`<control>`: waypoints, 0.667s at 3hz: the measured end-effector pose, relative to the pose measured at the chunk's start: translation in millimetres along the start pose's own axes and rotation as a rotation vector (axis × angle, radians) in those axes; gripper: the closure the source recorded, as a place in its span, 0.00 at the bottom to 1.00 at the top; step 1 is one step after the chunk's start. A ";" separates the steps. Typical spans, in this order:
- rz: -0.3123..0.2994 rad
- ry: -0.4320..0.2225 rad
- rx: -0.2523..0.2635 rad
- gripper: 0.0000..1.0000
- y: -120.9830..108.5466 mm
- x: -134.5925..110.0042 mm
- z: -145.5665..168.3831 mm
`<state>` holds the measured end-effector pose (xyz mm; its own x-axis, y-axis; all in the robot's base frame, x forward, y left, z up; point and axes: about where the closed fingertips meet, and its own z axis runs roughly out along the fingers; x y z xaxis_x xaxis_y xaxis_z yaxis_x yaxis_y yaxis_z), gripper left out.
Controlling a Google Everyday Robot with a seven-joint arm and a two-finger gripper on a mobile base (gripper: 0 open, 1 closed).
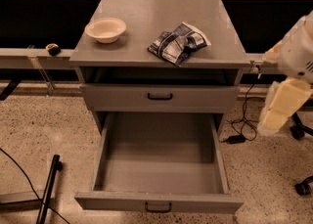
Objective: Close middle drawer
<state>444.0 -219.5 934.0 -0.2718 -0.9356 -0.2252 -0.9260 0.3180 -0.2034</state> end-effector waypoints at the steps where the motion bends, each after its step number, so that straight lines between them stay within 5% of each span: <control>1: 0.083 -0.045 -0.054 0.00 19.0 12.9 71.8; 2: 0.109 -0.130 -0.122 0.00 53.5 16.7 146.3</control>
Offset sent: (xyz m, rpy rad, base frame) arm -0.0256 0.0491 -0.2578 0.3246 0.1130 -0.0277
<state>428.2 -195.7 780.0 -0.3432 -0.8668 -0.3618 -0.9201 0.3878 -0.0561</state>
